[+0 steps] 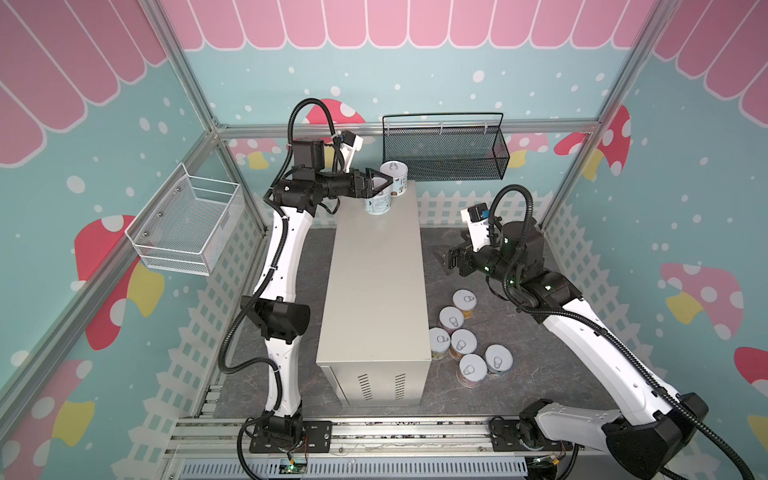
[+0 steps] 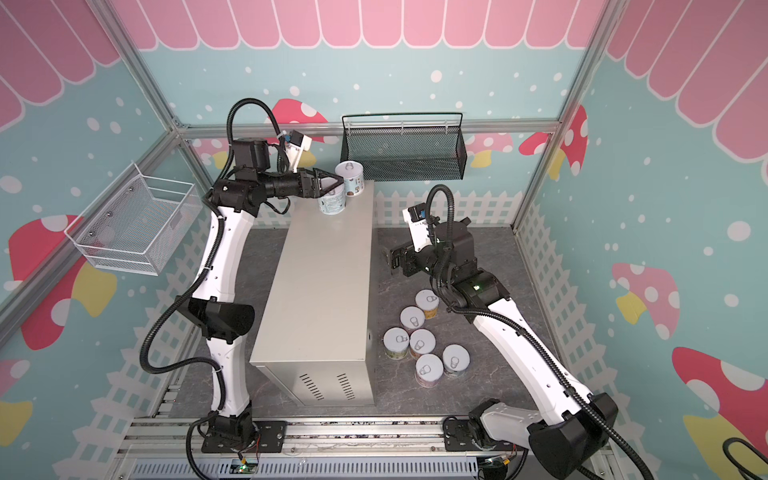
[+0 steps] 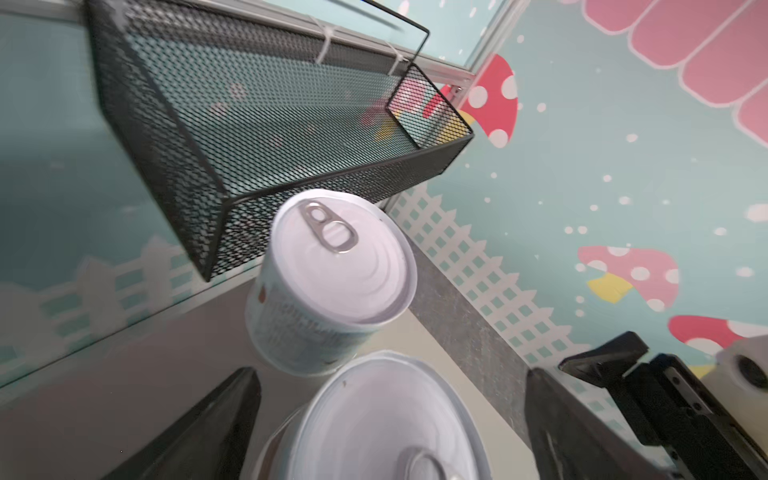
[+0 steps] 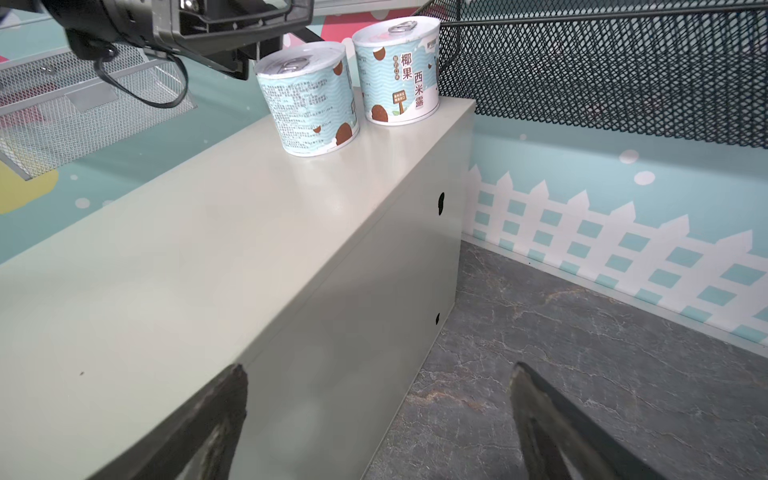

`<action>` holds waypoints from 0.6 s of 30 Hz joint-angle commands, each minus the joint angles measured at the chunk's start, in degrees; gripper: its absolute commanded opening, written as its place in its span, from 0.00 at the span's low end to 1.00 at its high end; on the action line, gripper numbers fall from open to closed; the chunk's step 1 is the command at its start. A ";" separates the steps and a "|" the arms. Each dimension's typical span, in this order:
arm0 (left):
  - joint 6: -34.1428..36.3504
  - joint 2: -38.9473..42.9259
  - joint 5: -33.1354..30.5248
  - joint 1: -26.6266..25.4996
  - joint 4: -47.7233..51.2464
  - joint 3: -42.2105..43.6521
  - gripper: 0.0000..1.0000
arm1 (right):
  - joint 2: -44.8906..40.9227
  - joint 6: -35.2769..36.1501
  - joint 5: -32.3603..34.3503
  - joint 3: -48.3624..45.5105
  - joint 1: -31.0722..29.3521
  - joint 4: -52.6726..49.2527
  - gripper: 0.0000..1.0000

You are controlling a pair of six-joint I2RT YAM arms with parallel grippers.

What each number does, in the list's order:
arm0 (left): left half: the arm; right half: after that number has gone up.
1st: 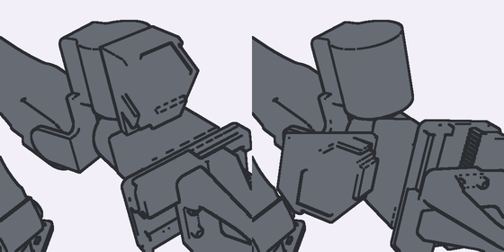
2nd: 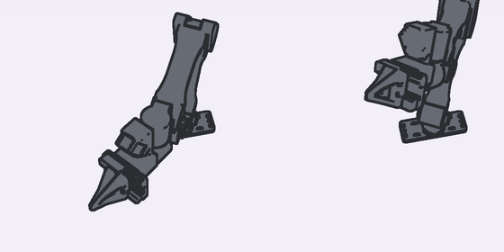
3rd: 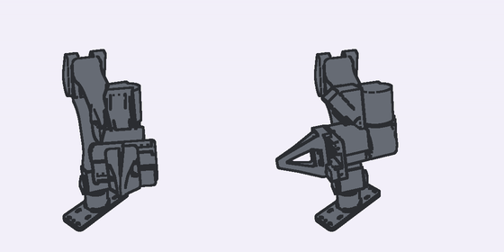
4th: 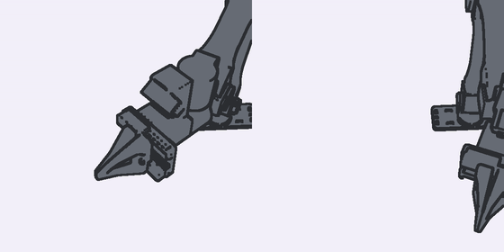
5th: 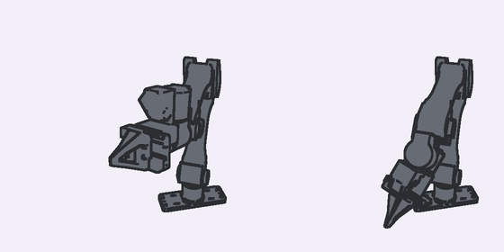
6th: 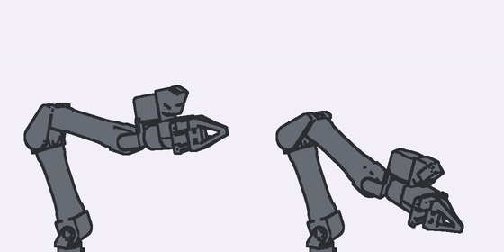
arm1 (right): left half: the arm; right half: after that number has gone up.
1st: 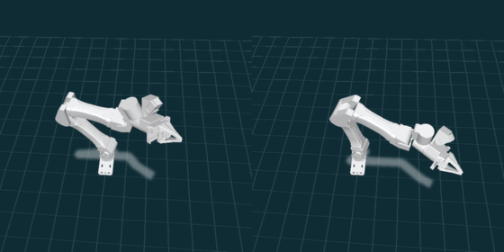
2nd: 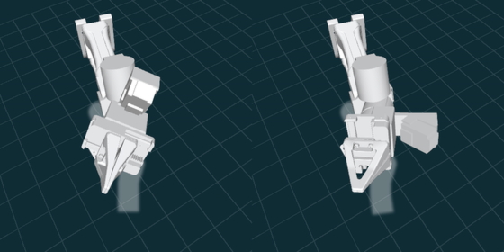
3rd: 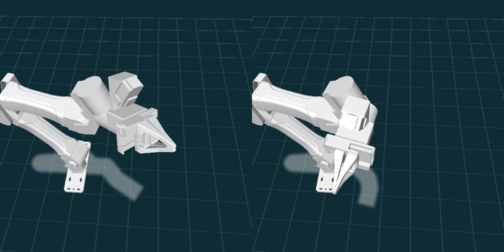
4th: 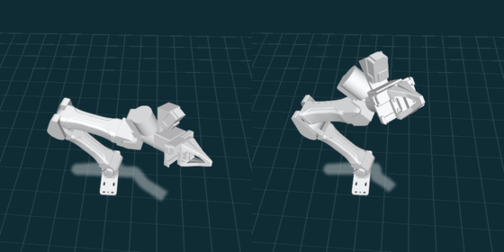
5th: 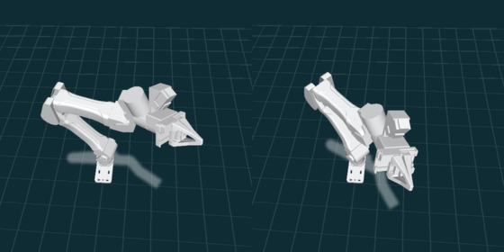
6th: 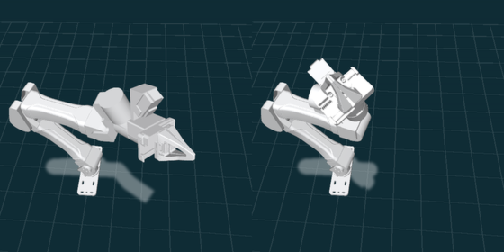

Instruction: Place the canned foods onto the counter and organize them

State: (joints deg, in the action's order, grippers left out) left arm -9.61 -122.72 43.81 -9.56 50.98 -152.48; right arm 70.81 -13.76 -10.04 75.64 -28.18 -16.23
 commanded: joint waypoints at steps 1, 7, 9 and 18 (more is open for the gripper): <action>4.02 7.21 -13.12 -0.02 2.02 3.21 0.99 | 1.17 0.99 -0.50 2.97 -0.25 1.37 0.99; 8.02 14.91 -15.62 -0.71 4.88 10.99 0.99 | 6.89 1.71 1.11 10.34 -0.17 -0.75 0.99; 9.67 17.03 -17.42 -1.69 6.46 13.43 0.99 | 11.05 1.22 3.01 16.47 -0.03 -3.92 0.99; 13.91 20.78 -32.42 -10.03 7.43 21.08 0.99 | 30.17 -1.24 3.02 45.77 1.73 -14.36 0.98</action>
State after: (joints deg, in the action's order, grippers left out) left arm 0.82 -101.91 19.03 -17.80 56.38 -132.29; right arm 96.86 -14.00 -6.85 114.54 -27.11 -25.76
